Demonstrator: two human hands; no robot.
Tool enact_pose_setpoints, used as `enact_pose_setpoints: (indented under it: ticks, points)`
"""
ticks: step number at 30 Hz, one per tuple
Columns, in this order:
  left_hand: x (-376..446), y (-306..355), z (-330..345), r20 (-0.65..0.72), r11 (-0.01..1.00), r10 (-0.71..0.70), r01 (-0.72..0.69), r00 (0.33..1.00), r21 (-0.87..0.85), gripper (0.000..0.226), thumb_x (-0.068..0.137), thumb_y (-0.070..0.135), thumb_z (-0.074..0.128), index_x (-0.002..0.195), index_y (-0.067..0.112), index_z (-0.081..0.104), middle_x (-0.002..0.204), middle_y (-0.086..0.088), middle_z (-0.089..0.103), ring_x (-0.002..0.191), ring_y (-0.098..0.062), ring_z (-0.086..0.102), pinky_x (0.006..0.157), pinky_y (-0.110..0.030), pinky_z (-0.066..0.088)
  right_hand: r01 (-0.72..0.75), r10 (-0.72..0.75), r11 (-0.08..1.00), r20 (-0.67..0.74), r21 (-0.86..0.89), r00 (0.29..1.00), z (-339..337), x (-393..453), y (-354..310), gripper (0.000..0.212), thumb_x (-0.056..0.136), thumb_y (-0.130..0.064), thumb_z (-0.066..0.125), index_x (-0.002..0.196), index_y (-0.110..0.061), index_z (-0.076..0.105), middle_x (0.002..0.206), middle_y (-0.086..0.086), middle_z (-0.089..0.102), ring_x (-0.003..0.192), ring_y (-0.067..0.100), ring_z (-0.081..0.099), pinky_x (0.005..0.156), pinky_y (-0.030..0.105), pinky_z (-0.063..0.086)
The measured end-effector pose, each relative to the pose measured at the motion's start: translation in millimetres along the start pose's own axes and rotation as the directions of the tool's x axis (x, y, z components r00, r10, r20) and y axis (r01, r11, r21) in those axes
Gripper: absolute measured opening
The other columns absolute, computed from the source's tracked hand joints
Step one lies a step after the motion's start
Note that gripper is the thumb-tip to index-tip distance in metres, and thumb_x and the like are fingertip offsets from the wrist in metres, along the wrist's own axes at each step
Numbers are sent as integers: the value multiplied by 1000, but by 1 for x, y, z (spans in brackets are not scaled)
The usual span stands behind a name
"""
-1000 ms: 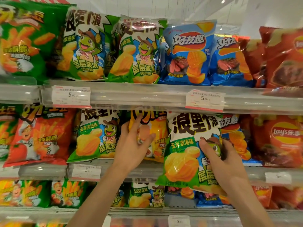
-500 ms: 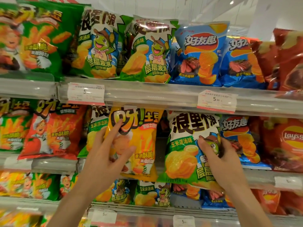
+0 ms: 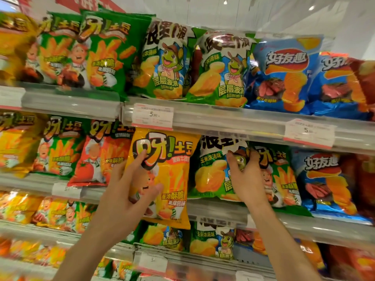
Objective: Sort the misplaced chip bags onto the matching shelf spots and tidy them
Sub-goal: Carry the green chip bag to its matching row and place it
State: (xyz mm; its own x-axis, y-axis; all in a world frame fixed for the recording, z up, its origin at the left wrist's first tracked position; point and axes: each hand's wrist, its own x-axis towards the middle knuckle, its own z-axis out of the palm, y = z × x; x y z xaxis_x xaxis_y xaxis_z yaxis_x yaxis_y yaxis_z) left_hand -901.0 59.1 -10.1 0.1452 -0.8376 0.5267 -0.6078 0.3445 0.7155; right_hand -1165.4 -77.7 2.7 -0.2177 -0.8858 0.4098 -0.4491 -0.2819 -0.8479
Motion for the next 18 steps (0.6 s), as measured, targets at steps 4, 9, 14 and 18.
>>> enact_pose_setpoints:
  ticks: [4, 9, 14, 18]
  points:
    - [1, -4, 0, 8, 999, 4, -4, 1000, -35, 78, 73, 77, 58, 143, 68, 24, 123, 19, 37, 85, -12, 59, 73, -43, 62, -1, 1, 999, -18, 32, 1000, 16, 0, 0, 78, 100, -45, 56, 158, -9, 19, 157, 12, 40, 143, 30, 40, 111, 37, 37]
    - [2, -6, 1, 3, 999, 22, -22, 1000, -45, 74, 84, 67, 61, 147, 62, 24, 119, 21, 38, 81, 0, 55, 75, -42, 61, -4, 4, 1000, 7, -16, 1000, 25, -9, 13, 82, 100, -49, 49, 161, -9, 11, 165, 13, 27, 150, 29, 30, 115, 36, 31]
    - [3, -4, 5, 1, 999, 29, -29, 1000, -41, 74, 85, 56, 62, 148, 60, 23, 124, 17, 39, 77, 7, 54, 75, -37, 60, 36, -38, 993, -19, -114, 999, 28, -13, 18, 82, 101, -49, 47, 161, -9, 8, 160, 16, 28, 147, 31, 30, 114, 39, 33]
    - [3, -2, 10, 18, 998, 18, -17, 1000, -60, 76, 82, 56, 62, 146, 62, 22, 126, 24, 38, 88, 0, 57, 72, -34, 59, 106, -117, 980, -58, -168, 991, 22, -15, 13, 76, 102, -48, 49, 160, -14, 14, 160, 11, 28, 148, 30, 28, 118, 44, 31]
